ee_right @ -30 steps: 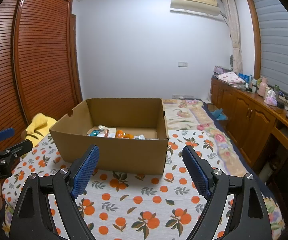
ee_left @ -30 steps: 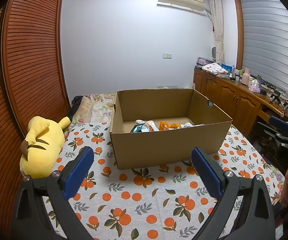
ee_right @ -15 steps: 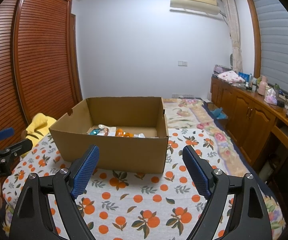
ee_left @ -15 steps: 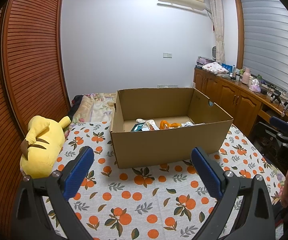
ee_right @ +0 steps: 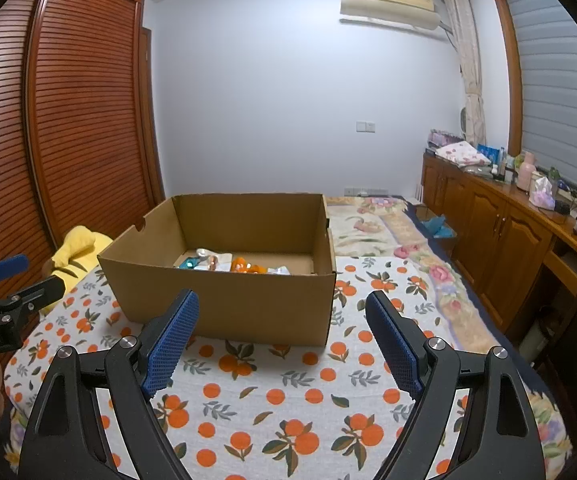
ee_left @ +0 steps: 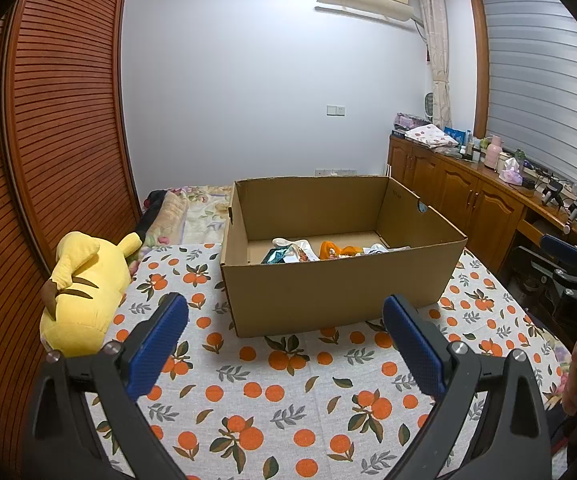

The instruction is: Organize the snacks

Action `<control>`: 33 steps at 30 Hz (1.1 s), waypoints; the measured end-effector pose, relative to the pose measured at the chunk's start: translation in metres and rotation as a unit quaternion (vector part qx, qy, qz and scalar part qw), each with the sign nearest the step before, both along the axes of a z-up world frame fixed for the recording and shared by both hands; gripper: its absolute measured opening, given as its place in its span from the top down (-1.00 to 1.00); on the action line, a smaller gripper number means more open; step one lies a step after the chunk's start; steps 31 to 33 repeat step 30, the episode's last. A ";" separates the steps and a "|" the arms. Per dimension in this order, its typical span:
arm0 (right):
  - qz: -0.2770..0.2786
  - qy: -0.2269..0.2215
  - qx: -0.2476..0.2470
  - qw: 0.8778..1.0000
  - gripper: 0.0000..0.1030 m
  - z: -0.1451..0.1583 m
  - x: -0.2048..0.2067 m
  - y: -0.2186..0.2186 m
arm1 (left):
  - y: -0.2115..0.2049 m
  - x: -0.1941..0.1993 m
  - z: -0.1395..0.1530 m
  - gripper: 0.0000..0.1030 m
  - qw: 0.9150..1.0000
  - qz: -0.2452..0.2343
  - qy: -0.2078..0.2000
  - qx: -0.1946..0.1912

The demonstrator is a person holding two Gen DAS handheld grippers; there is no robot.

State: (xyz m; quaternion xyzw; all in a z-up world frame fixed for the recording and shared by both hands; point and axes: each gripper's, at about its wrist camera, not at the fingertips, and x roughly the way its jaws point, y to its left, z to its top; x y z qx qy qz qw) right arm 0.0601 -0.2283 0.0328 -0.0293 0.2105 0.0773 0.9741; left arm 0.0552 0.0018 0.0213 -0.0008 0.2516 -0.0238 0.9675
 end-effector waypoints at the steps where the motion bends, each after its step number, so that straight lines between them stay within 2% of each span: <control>1: 0.000 0.000 0.000 1.000 -0.70 0.000 -0.001 -0.001 | 0.000 0.000 0.000 -0.93 1.000 0.000 0.000 0.000; 33: -0.002 0.000 0.001 1.000 -0.70 0.001 0.000 -0.004 | 0.001 0.002 -0.001 -0.93 1.000 0.004 0.003 0.002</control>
